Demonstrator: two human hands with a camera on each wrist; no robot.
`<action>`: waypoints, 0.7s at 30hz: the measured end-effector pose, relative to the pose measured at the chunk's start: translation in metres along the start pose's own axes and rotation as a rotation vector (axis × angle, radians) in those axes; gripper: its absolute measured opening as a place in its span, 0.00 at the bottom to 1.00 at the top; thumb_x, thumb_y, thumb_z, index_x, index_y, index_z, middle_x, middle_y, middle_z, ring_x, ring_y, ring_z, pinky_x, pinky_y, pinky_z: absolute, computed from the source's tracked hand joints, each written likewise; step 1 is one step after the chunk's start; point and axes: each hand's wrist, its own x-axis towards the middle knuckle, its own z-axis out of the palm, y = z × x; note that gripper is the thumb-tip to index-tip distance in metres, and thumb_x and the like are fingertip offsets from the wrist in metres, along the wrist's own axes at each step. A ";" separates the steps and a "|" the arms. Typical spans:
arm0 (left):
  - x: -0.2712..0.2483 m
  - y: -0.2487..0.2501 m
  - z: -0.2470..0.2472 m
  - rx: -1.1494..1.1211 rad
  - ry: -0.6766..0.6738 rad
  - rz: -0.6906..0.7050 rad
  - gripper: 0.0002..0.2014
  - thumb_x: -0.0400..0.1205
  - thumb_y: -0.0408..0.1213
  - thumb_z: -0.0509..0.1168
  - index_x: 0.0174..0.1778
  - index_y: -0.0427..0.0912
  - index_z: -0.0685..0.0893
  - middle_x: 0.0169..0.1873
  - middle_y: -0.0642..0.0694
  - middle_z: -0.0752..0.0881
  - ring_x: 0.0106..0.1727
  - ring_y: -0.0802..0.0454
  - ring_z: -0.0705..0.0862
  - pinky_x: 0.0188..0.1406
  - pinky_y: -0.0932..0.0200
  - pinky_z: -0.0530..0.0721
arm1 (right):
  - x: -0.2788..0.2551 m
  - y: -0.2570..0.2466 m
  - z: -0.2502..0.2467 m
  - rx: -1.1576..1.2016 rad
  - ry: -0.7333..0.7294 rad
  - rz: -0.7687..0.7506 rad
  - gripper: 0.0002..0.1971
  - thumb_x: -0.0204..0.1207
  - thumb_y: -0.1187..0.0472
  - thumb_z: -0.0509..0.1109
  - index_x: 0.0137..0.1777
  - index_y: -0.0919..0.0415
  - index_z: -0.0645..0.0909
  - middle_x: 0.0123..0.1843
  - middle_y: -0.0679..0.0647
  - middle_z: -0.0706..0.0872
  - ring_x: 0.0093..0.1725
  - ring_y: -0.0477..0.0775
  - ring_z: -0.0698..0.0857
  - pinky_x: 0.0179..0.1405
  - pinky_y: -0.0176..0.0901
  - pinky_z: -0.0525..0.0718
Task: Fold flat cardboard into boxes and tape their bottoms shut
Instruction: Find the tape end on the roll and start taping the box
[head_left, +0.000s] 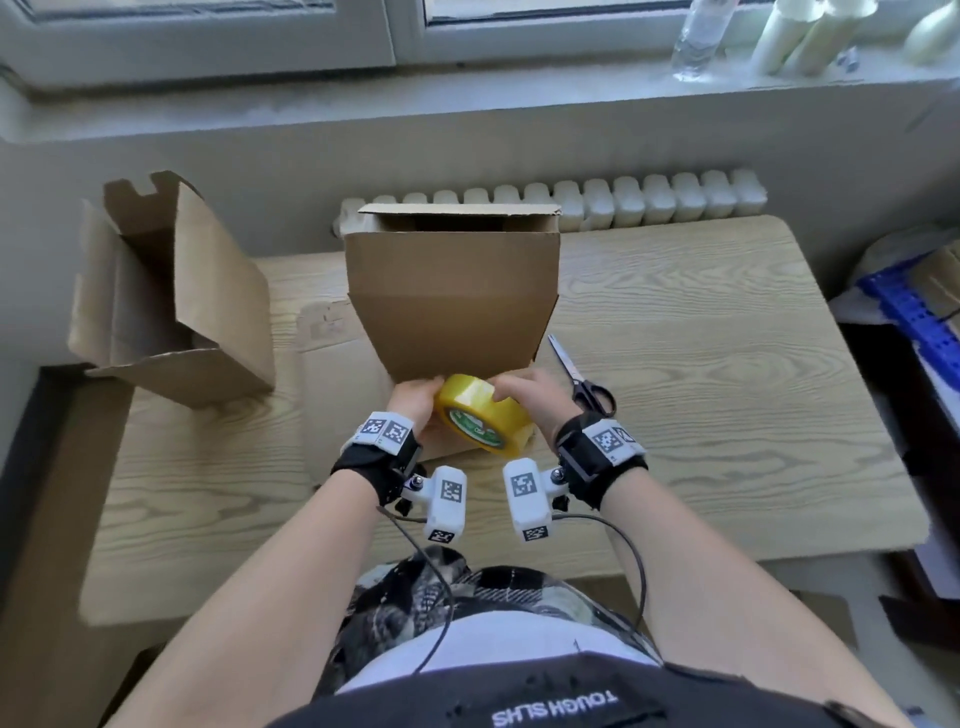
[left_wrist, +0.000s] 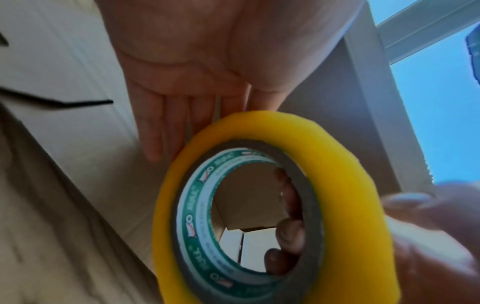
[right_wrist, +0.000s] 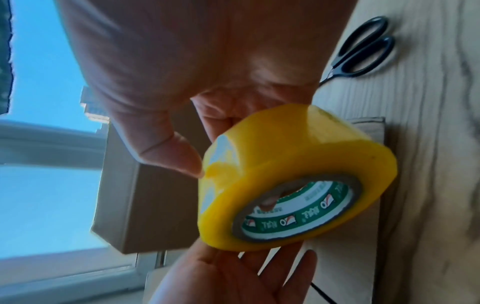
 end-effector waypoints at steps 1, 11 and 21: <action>-0.002 -0.001 -0.007 0.007 -0.005 0.001 0.17 0.87 0.50 0.62 0.51 0.37 0.84 0.49 0.36 0.86 0.45 0.42 0.84 0.53 0.49 0.83 | -0.001 -0.004 0.007 -0.055 -0.043 -0.026 0.30 0.52 0.56 0.67 0.50 0.78 0.86 0.41 0.54 0.83 0.45 0.51 0.77 0.44 0.44 0.72; -0.008 0.002 -0.054 -0.013 -0.084 0.088 0.26 0.86 0.60 0.56 0.68 0.43 0.79 0.60 0.42 0.84 0.63 0.44 0.82 0.67 0.48 0.79 | 0.006 -0.024 0.041 0.111 -0.107 0.005 0.21 0.51 0.63 0.64 0.44 0.64 0.90 0.40 0.60 0.86 0.44 0.60 0.83 0.46 0.48 0.79; -0.015 0.007 -0.050 -0.042 -0.258 0.302 0.14 0.83 0.47 0.68 0.50 0.38 0.87 0.41 0.36 0.88 0.40 0.46 0.88 0.43 0.59 0.87 | 0.003 -0.017 0.025 0.536 -0.187 0.126 0.13 0.61 0.59 0.64 0.43 0.66 0.76 0.37 0.63 0.77 0.36 0.63 0.78 0.46 0.51 0.79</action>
